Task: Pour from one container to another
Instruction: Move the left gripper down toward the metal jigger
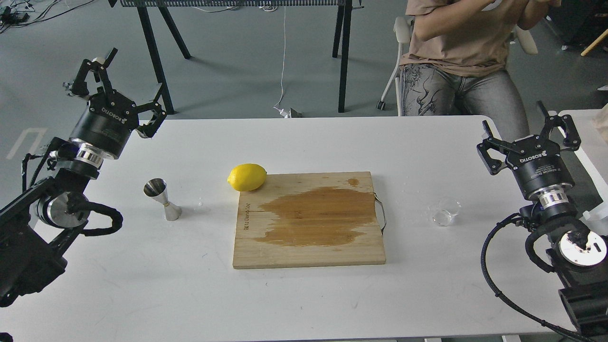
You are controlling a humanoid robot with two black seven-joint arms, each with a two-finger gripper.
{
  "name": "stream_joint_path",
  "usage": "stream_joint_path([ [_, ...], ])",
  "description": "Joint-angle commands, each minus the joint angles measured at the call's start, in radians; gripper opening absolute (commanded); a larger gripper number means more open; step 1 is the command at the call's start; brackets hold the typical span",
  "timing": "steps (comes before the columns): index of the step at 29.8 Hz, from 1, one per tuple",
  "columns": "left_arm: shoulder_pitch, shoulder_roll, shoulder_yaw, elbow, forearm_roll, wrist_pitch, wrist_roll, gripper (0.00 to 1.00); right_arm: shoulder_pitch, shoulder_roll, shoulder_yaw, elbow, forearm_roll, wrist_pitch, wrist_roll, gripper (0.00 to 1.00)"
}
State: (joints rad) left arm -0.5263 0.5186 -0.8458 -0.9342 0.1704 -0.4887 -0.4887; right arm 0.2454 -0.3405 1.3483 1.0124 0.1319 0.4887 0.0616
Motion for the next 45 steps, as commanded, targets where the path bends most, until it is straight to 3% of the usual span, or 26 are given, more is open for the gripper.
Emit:
stream_joint_path([
  [1, -0.003, 0.0, -0.001, 0.0, 0.0, 0.0, 0.0, 1.0, 0.0, 0.0, 0.002, 0.0, 0.0, 0.0, 0.0, 0.99],
  [10, -0.009, 0.004, -0.022, 0.009, -0.018, 0.0, 0.0, 1.0, -0.001, -0.005, 0.017, 0.005, 0.002, 0.0, 0.001, 0.99],
  [16, -0.003, -0.023, -0.029, 0.116, -0.111, 0.0, 0.0, 1.0, 0.009, -0.002, 0.017, 0.006, 0.003, 0.0, 0.0, 0.99],
  [21, -0.011, -0.014, -0.033, 0.124, -0.103, 0.0, 0.0, 1.0, 0.015, 0.003, 0.014, 0.0, 0.003, 0.0, -0.003, 0.99],
  [30, -0.063, 0.207, -0.042, 0.109, 0.446, 0.0, 0.0, 1.0, 0.012, 0.0, 0.011, -0.002, 0.002, 0.0, -0.005, 0.99],
  [33, -0.066, 0.267, -0.041, 0.066, 0.538, 0.0, 0.0, 1.0, 0.012, 0.001, 0.009, -0.002, 0.002, 0.0, -0.005, 0.99],
  [37, -0.055, 0.345, -0.032, -0.076, 0.632, 0.0, 0.0, 1.0, 0.011, 0.003, 0.006, -0.002, 0.002, 0.0, -0.003, 0.99],
  [42, -0.046, 0.363, -0.027, -0.204, 0.869, 0.0, 0.0, 1.0, 0.012, 0.003, 0.008, -0.003, 0.002, 0.0, -0.002, 0.99],
  [45, -0.028, 0.35, -0.019, -0.241, 1.03, 0.108, 0.0, 1.0, 0.012, 0.001, 0.009, -0.003, 0.002, 0.0, -0.002, 0.99],
])
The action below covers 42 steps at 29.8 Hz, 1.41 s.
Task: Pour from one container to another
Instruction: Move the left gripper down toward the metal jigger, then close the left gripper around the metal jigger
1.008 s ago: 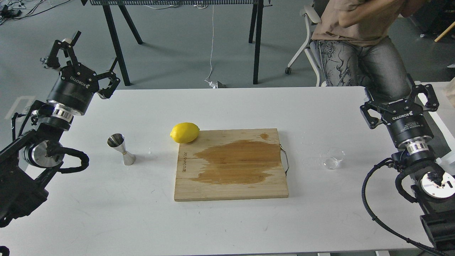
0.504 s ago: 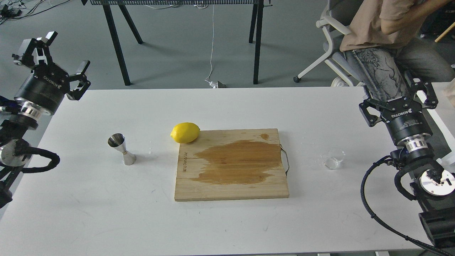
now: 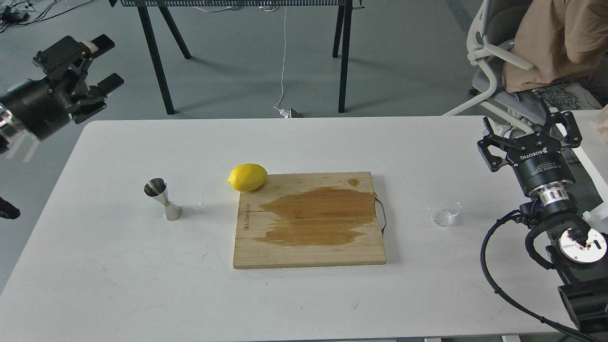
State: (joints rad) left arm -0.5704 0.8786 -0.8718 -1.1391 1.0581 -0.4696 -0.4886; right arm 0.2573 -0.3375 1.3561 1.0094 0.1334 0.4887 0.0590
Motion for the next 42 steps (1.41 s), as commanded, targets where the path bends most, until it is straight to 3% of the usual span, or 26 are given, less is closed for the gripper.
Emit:
stream_joint_path([
  [1, 0.027, -0.013, 0.016, -0.041, 0.178, 0.129, 0.0, 0.99, -0.001, -0.003, 0.003, 0.0, 0.0, 0.0, 0.001, 0.99],
  [6, 0.142, -0.006, 0.037, -0.096, 0.255, 0.314, 0.0, 0.99, -0.001, -0.003, 0.005, -0.015, 0.0, 0.0, 0.001, 0.99],
  [11, 0.309, -0.001, 0.037, -0.128, 0.399, 0.603, 0.0, 0.98, -0.007, -0.003, 0.005, -0.018, 0.0, 0.0, 0.002, 0.99],
  [18, 0.47, 0.0, 0.037, -0.182, 0.463, 0.821, 0.0, 0.98, -0.007, -0.001, 0.003, -0.031, 0.0, 0.0, 0.001, 0.99],
  [24, 0.569, -0.044, 0.037, -0.179, 0.608, 0.894, 0.0, 0.98, -0.009, 0.0, 0.001, -0.032, 0.0, 0.0, 0.002, 0.99],
  [28, 0.593, -0.108, 0.037, -0.154, 0.689, 0.899, 0.0, 0.98, -0.009, 0.0, 0.001, -0.032, 0.0, 0.0, 0.002, 0.99],
  [42, 0.566, -0.256, 0.042, 0.103, 0.78, 0.896, 0.0, 0.98, -0.012, -0.001, 0.003, -0.032, 0.0, 0.0, 0.002, 0.99],
])
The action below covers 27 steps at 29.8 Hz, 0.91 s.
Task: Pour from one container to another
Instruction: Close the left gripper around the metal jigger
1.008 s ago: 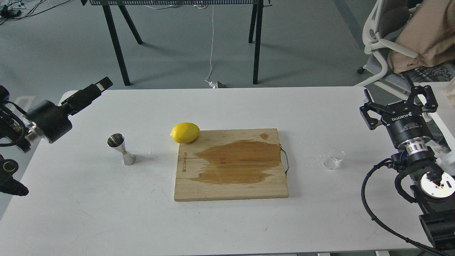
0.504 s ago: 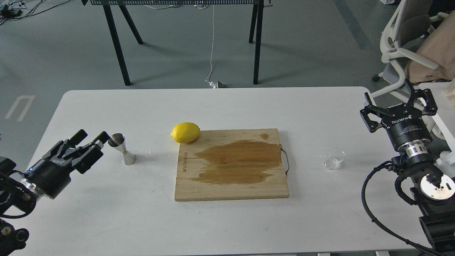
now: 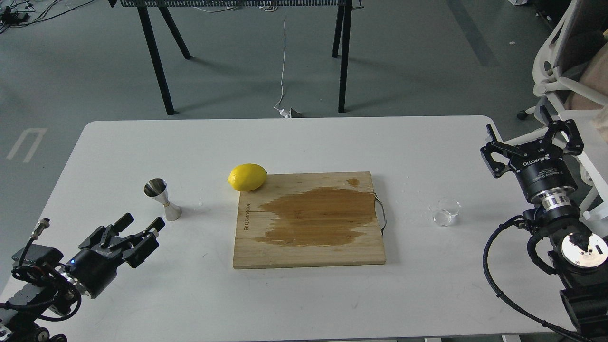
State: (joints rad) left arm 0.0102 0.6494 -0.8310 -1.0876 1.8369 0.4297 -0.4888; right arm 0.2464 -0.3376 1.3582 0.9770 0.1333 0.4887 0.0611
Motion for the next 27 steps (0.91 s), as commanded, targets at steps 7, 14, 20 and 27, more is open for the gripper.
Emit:
stream_joint_path([
  [7, -0.113, -0.079, 0.096, 0.146, -0.008, -0.005, 0.0, 0.98, -0.001, -0.001, -0.002, 0.0, 0.0, 0.0, 0.0, 0.99],
  [14, -0.156, -0.103, 0.101, 0.181, -0.008, -0.012, 0.0, 0.98, -0.001, -0.003, -0.002, 0.0, 0.0, 0.0, 0.0, 0.99],
  [20, -0.203, -0.126, 0.116, 0.232, -0.01, -0.034, 0.0, 0.98, -0.001, -0.003, -0.005, 0.0, 0.0, 0.0, -0.001, 0.99],
  [27, -0.253, -0.163, 0.131, 0.287, -0.013, -0.057, 0.0, 0.98, -0.001, -0.003, -0.005, 0.0, 0.0, 0.0, -0.001, 0.99],
])
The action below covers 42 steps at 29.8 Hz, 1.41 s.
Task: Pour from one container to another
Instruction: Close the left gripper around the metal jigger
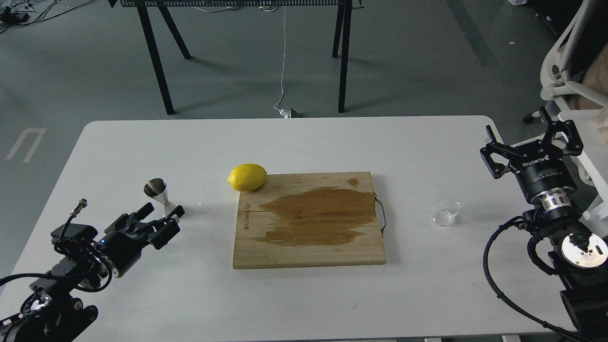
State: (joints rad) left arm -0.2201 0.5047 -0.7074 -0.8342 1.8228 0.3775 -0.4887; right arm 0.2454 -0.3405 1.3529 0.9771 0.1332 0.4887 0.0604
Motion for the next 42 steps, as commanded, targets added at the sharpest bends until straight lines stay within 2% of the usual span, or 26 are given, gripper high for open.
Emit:
stream_joint_path([
  [1, -0.03, -0.021, 0.014, 0.047, 0.001, -0.005, 0.0, 0.98, 0.0, 0.0, 0.0, 0.0, 0.0, 0.0, 0.001, 0.99],
  [21, -0.14, -0.12, 0.049, 0.228, -0.002, -0.022, 0.0, 0.97, -0.005, 0.001, 0.002, 0.0, 0.0, 0.0, 0.001, 0.99],
  [27, -0.163, -0.147, 0.049, 0.279, -0.002, -0.019, 0.0, 0.92, -0.009, 0.001, 0.005, 0.0, 0.0, 0.0, 0.001, 0.99],
  [37, -0.185, -0.158, 0.051, 0.323, 0.001, -0.011, 0.0, 0.75, -0.009, 0.0, 0.008, 0.0, 0.0, 0.0, 0.001, 0.99],
  [42, -0.185, -0.158, 0.052, 0.326, 0.003, -0.011, 0.0, 0.6, -0.009, 0.0, 0.008, 0.0, 0.0, 0.0, 0.001, 0.99],
])
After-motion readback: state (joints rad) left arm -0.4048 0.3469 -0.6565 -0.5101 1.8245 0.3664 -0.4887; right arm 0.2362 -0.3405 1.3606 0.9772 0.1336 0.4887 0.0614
